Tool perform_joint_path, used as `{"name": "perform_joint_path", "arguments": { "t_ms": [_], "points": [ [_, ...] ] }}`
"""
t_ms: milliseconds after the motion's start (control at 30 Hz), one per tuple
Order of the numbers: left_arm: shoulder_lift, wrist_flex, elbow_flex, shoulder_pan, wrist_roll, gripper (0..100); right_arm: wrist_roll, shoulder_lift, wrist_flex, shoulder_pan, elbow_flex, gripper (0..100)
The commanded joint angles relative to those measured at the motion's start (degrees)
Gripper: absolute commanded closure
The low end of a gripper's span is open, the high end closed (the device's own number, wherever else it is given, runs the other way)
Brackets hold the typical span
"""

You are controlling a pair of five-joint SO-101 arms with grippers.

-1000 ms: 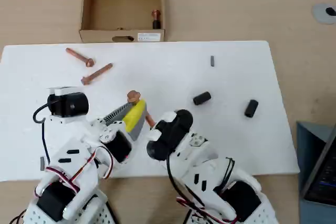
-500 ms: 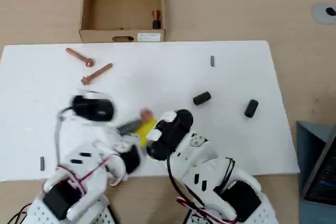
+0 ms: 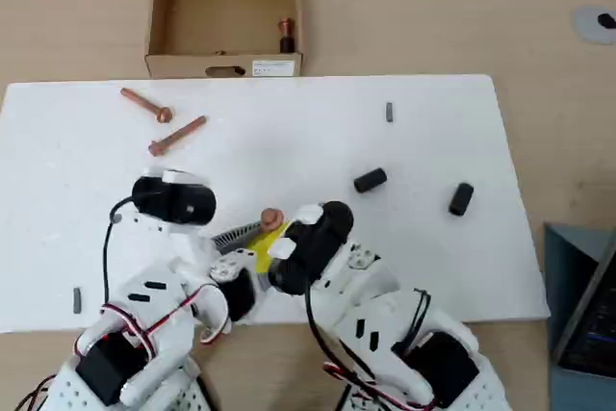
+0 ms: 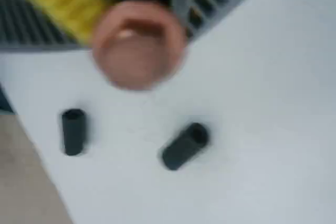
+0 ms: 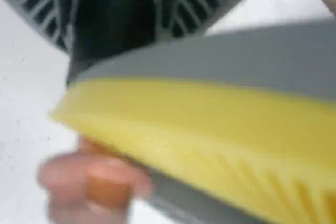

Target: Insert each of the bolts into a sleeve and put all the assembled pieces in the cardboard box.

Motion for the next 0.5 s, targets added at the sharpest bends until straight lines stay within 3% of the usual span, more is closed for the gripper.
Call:
{"name": "perform_joint_path", "arguments": {
  "t_ms": [0, 267, 467],
  "points": [
    [-0.31, 0.00, -4.75, -2.99, -0.35, 81, 0.62, -6.46, -1.58, -0.40, -0.48, 98.9],
    [-0.31, 2.90, -11.16, -4.75, -0.35, 81, 0.62, -6.46, -1.58, -0.40, -0.31, 98.9],
    [-0.40, 4.22, -12.40, -15.03, -2.46, 86, 0.44, -6.46, -1.41, -0.31, -0.57, 98.9]
  ]
}}
